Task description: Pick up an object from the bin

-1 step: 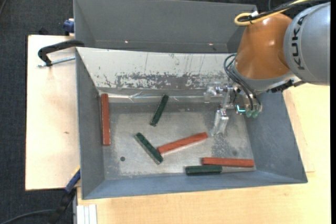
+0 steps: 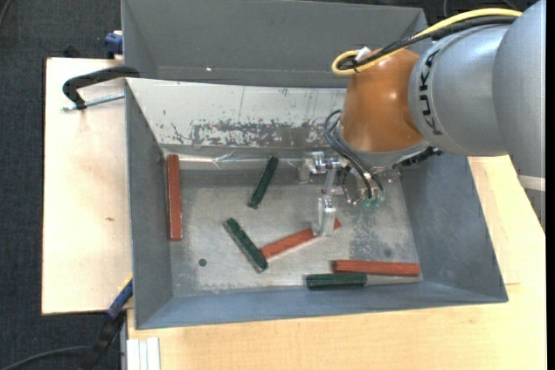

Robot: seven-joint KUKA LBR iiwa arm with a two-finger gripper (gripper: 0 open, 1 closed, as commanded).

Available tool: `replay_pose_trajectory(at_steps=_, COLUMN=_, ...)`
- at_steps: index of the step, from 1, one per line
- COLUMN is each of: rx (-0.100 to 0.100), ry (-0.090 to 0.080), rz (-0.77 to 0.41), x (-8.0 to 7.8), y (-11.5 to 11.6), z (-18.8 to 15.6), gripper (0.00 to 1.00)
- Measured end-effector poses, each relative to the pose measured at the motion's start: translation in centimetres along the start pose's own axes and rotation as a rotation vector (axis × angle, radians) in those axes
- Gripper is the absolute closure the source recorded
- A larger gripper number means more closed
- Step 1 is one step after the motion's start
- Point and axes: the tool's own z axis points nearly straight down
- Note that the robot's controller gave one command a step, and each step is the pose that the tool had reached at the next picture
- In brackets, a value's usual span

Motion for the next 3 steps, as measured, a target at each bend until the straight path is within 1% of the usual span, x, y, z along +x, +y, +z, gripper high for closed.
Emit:
replay_pose_trajectory(at_steps=1, rx=-0.001, ry=-0.004, rz=-0.153, x=7.2, y=9.0, z=-0.4, gripper=0.00)
replay_pose_trajectory(at_steps=2, rx=-0.006, ry=-0.014, rz=-0.011, x=6.5, y=20.8, z=-6.5, gripper=0.00)
replay_pose_trajectory(at_steps=3, rx=0.005, ry=0.000, rz=-0.406, x=7.5, y=13.0, z=-0.6, gripper=0.00)
